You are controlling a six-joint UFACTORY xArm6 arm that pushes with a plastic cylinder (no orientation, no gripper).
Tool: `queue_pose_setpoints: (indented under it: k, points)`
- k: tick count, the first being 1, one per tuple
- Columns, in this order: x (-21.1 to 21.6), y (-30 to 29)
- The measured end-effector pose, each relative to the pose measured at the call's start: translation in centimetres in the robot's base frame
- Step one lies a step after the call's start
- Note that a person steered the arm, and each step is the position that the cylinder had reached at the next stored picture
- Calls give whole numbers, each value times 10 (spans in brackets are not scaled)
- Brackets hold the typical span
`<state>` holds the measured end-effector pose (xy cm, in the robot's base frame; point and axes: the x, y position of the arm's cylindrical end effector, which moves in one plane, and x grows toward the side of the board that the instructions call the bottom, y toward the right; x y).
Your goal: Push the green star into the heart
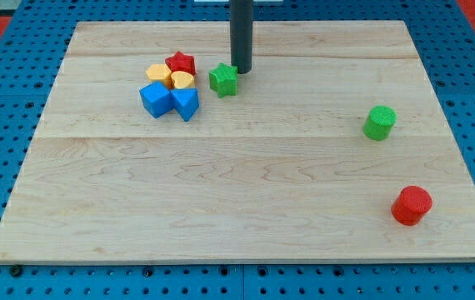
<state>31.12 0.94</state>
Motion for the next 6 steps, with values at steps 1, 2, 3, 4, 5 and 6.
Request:
queue_pose_setpoints:
  k: [1, 2, 3, 4, 5, 6]
  points:
    - [12, 10]
    - [21, 10]
    - [21, 7]
    - [21, -11]
    - [21, -41]
    - [21, -39]
